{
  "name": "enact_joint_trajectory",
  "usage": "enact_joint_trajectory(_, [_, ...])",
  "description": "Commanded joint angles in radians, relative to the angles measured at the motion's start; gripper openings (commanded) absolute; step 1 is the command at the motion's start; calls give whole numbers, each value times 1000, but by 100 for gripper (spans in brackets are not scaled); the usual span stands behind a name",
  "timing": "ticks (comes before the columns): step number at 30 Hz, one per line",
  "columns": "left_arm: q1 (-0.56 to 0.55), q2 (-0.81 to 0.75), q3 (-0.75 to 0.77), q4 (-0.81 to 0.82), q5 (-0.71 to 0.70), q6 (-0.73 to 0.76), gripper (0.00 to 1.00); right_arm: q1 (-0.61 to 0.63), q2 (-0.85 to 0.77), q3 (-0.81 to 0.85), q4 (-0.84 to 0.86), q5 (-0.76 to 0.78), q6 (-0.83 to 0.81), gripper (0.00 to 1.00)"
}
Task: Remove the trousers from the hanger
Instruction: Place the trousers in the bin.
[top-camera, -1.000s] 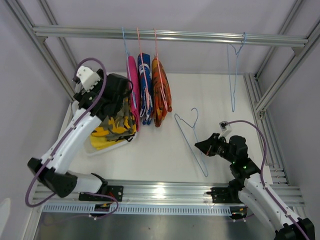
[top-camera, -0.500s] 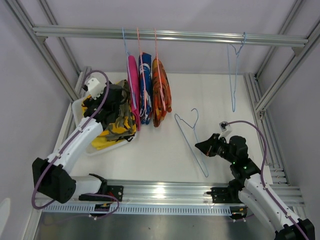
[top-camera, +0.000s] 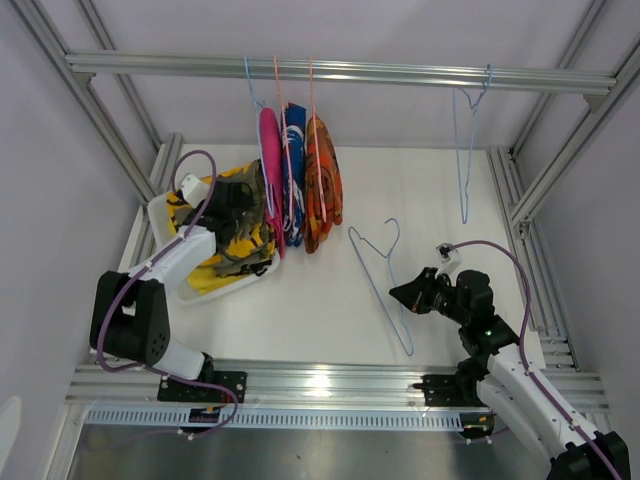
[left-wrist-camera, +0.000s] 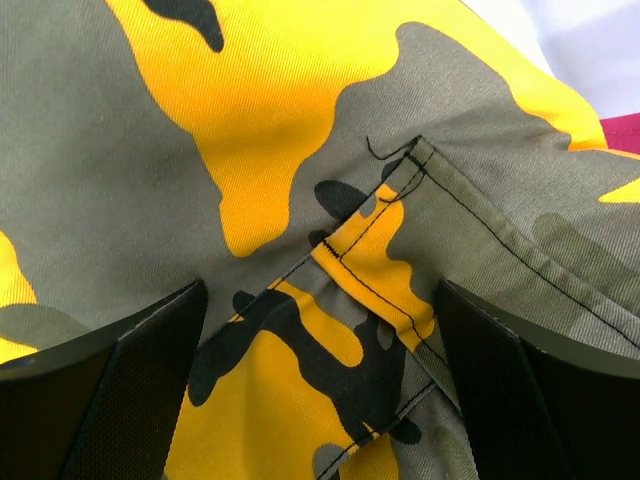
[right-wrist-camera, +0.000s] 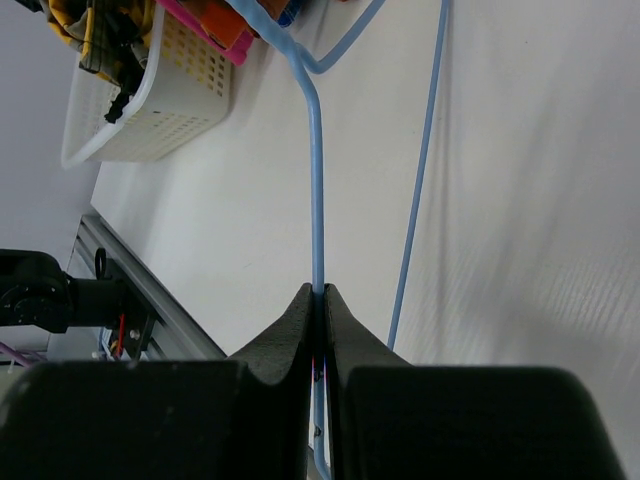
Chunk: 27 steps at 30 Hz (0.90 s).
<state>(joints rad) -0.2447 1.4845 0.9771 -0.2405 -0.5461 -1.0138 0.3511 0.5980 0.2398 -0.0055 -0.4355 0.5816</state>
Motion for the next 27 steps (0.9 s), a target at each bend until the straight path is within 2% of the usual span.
enact_joint_trajectory(1, [-1,10,-37,-85,135,-15,100,-3,-15,38,19,-19,-17,0])
enact_joint_trajectory(7, [-2,-165,23,-242,109,4,99,-3,-70,68,-40,-14,-5,0])
enact_joint_trajectory(11, [-22,-347,74,-322,89,44,99,-3,-84,116,-85,-8,-19,0])
enact_joint_trajectory(15, [-79,-449,116,-350,104,161,99,-4,-84,205,-143,27,-48,0])
enact_joint_trajectory(18, [-128,-490,196,-421,101,220,99,-3,-69,249,-201,50,-81,0])
enact_joint_trajectory(22, [-174,-571,190,-398,162,276,99,-1,-50,325,-286,121,-127,0])
enact_joint_trajectory(25, [-215,-583,212,-405,187,323,99,-1,-41,380,-347,185,-157,0])
enact_joint_trajectory(27, [-278,-564,273,-451,152,377,99,-1,-37,418,-388,224,-170,0])
